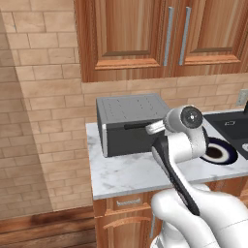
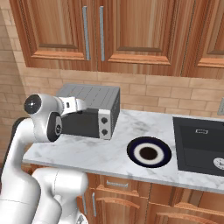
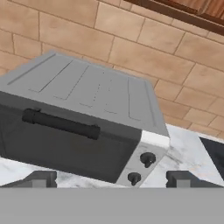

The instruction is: Pick up the bagel from the plate, place it on the toaster oven rack, close the door, and set the timer.

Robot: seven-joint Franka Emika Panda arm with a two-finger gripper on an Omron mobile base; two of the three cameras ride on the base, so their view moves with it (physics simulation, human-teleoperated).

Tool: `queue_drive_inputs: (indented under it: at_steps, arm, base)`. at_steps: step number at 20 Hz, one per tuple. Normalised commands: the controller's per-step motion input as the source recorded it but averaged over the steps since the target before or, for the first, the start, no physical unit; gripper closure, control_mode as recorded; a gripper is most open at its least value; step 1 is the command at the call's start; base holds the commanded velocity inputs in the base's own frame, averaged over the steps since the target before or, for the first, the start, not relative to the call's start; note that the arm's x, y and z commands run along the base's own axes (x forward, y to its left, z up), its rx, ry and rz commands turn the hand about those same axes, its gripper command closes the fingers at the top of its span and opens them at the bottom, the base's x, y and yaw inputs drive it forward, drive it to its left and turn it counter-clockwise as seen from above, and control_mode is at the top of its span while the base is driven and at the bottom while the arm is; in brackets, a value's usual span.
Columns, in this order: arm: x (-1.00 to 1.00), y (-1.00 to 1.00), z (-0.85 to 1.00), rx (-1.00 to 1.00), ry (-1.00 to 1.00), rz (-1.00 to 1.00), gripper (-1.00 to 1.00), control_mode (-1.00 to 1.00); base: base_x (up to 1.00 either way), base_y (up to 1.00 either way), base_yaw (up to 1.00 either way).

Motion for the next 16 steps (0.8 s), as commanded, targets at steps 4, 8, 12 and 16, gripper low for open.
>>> queue_drive_inputs:
  at_steps: [4, 8, 12, 16]
  arm:
    - [0.0, -0.22, -0.26, 0.15, -0.06, -0.07, -1.0, -1.0]
    - [0.0, -0.19, -0.14, 0.12, -0.04, -0.07, -1.0, -1.0]
    - [0.0, -0.2, -0.08, 0.1, 0.0, -0.08, -1.0, -1.0]
    - [0.0, -0.24, -0.07, 0.1, 0.0, -0.03, -1.0, -1.0]
  base:
    - [0.0, 0.0, 0.0]
    - [0.0, 0.0, 0.0]
    - [0.0, 0.0, 0.0]
    - [0.0, 0.0, 0.0]
